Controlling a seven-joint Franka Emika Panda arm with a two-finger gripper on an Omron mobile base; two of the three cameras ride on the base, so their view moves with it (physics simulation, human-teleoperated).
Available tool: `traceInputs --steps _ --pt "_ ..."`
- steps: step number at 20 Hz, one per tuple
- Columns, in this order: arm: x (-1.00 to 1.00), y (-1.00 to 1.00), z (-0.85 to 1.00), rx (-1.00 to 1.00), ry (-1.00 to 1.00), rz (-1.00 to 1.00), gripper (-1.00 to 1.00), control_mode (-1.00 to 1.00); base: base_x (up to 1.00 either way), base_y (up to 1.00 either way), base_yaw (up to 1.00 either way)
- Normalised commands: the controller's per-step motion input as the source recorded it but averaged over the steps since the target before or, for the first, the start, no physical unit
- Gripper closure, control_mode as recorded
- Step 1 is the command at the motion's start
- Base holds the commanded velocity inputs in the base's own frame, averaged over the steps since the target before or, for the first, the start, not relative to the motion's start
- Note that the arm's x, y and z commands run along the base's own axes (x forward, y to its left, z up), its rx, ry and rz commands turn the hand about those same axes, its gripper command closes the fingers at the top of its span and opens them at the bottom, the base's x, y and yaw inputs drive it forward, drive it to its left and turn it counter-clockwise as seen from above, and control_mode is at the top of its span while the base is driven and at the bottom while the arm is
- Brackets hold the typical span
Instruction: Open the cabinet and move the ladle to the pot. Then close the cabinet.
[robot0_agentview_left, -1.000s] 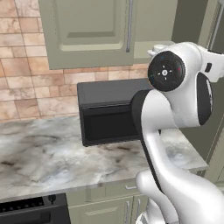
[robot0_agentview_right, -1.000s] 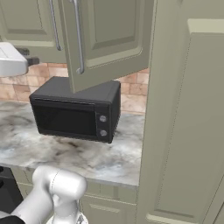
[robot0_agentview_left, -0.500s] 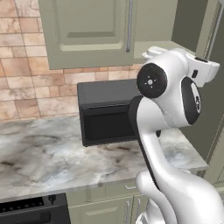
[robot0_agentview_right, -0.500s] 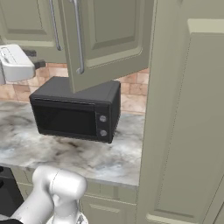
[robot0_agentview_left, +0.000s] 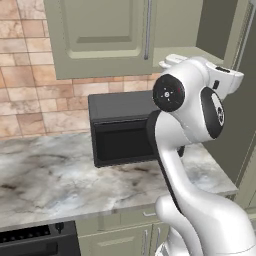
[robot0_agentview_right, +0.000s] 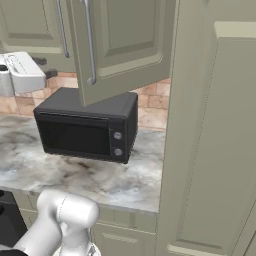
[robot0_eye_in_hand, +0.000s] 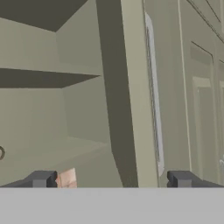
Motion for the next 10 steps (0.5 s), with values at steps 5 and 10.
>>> traceInputs --steps 5,10 --pt "0.35 0.00 -0.08 0.00 0.00 0.00 -1.00 -1.00 0.00 0.00 0.00" --pt "0.17 -0.08 -0.02 0.00 0.00 0.00 -1.00 -1.00 0.00 0.00 0.00"
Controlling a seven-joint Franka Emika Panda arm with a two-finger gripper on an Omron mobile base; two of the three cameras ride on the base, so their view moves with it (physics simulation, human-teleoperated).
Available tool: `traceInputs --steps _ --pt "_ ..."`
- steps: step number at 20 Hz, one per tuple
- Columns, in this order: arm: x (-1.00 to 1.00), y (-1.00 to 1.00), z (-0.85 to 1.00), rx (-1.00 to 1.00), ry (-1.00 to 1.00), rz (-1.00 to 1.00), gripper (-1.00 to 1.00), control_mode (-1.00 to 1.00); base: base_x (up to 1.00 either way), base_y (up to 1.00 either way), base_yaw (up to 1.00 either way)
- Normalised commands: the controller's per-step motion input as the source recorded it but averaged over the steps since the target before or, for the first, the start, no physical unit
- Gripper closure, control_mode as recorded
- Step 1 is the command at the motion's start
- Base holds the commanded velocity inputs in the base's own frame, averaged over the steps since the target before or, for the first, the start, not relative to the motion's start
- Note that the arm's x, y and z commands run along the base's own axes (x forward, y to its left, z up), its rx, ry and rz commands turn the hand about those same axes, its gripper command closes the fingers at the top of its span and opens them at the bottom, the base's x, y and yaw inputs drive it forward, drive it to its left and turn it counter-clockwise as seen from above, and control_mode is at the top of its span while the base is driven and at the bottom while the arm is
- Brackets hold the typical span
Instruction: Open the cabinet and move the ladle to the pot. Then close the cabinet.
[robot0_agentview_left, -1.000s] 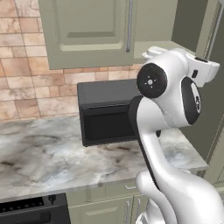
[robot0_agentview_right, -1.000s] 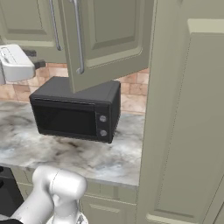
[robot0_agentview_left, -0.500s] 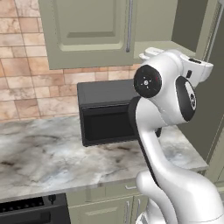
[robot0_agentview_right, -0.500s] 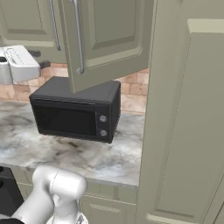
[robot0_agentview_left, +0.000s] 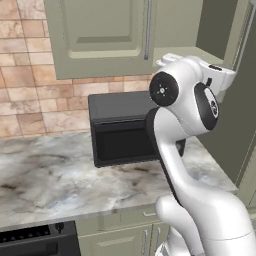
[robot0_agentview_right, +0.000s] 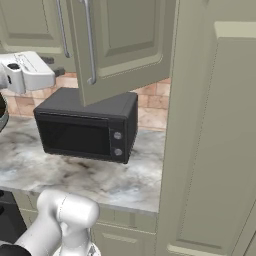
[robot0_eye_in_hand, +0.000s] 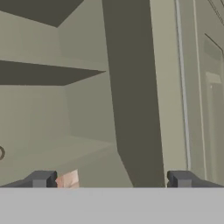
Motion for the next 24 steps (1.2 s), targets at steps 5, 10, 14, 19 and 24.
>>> traceInputs --steps 5,10,14,19,24 --pt "0.01 -0.16 0.00 0.00 0.00 0.00 -1.00 -1.00 0.00 0.00 0.00" --pt "0.13 -0.03 0.00 0.00 0.00 0.00 -1.00 -1.00 0.00 0.00 0.00" --pt "0.09 -0.04 -0.01 0.00 0.00 0.00 -1.00 -1.00 0.00 0.00 0.00" --pt "0.00 -0.25 -0.01 0.00 -0.02 0.00 -1.00 -1.00 0.00 0.00 0.00" --pt "0.01 -0.26 -0.06 0.00 -0.01 0.00 -1.00 -1.00 0.00 0.00 0.00"
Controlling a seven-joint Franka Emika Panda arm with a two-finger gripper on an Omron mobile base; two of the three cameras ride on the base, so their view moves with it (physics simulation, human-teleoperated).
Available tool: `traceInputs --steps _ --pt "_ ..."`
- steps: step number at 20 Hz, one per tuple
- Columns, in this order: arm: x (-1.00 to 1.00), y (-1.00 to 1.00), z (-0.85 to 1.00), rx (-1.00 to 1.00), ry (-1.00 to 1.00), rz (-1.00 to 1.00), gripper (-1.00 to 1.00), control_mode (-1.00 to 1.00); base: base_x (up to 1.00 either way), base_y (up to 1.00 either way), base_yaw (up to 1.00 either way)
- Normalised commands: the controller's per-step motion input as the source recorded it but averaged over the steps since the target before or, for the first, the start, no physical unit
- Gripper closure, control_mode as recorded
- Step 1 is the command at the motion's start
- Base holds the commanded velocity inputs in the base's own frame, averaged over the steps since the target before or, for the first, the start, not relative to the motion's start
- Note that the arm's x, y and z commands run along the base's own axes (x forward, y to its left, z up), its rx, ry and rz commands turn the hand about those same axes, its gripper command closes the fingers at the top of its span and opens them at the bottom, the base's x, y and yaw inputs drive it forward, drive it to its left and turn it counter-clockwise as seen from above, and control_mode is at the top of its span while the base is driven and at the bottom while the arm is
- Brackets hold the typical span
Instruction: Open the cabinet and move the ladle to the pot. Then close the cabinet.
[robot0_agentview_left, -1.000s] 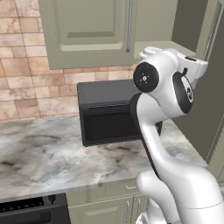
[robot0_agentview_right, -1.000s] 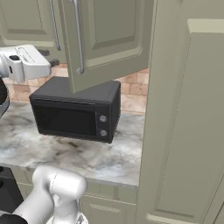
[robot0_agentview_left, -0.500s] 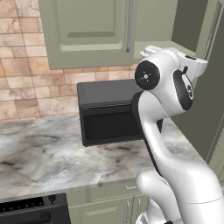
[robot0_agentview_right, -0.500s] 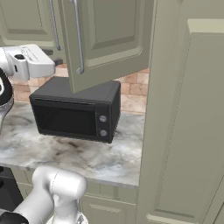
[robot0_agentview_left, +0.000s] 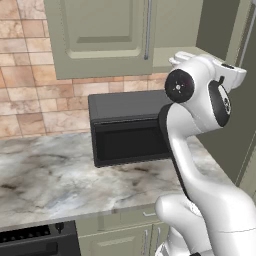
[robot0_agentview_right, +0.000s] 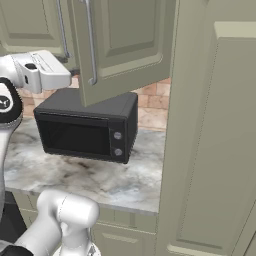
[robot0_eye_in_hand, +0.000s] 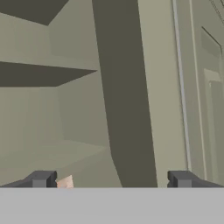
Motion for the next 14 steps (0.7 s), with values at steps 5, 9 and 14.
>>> traceInputs --steps 5,9,14 --pt "0.34 -0.14 -0.22 0.00 -0.02 0.00 -1.00 -1.00 0.00 0.00 0.00" --pt "-0.16 -0.69 -0.02 0.03 -0.10 -0.09 -1.00 -1.00 0.00 0.00 0.00" --pt "-0.32 -0.99 0.00 0.08 -0.12 -0.18 -1.00 -1.00 0.00 0.00 0.00"
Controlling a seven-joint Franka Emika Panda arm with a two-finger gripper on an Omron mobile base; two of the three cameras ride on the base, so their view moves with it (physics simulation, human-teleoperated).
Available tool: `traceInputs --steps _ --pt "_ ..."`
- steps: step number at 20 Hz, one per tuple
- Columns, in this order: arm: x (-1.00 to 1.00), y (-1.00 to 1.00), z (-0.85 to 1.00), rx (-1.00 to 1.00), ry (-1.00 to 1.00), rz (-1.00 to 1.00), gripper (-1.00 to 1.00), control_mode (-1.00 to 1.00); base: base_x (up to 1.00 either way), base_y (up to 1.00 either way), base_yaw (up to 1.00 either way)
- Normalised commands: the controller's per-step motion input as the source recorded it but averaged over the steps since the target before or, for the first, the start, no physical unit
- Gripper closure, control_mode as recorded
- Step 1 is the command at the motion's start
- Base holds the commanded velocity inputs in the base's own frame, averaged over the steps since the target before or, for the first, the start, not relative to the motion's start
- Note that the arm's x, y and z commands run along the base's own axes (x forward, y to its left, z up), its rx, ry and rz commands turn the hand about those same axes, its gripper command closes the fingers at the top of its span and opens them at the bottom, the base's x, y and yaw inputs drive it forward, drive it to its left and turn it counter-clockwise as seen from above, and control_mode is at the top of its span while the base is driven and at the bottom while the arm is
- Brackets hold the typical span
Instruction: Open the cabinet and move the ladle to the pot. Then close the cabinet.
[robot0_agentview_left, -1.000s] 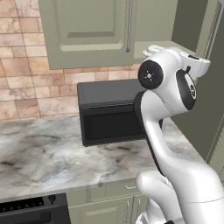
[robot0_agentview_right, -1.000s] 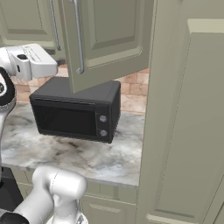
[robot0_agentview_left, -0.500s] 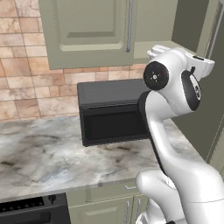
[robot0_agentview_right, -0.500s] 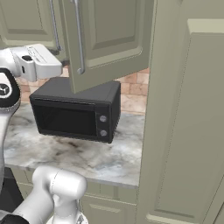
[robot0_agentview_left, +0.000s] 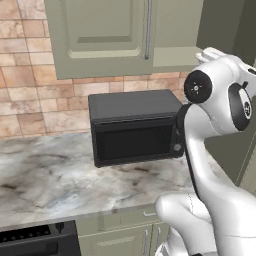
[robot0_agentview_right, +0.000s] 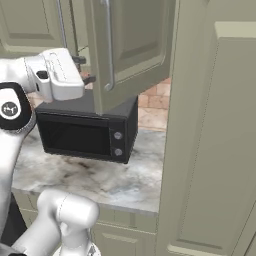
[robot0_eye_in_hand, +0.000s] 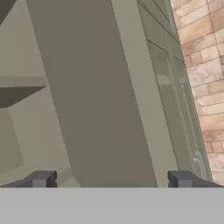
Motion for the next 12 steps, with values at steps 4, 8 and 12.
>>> traceInputs --steps 4,8,12 --pt "-0.09 -0.99 -0.01 0.08 -0.08 -0.19 -1.00 -1.00 0.00 0.00 0.00" --pt "0.01 -0.78 -0.08 0.04 -0.01 -0.15 -1.00 -1.00 0.00 0.00 0.00" --pt "0.13 -0.31 -0.02 0.00 -0.03 -0.08 -1.00 -1.00 0.00 0.00 0.00"
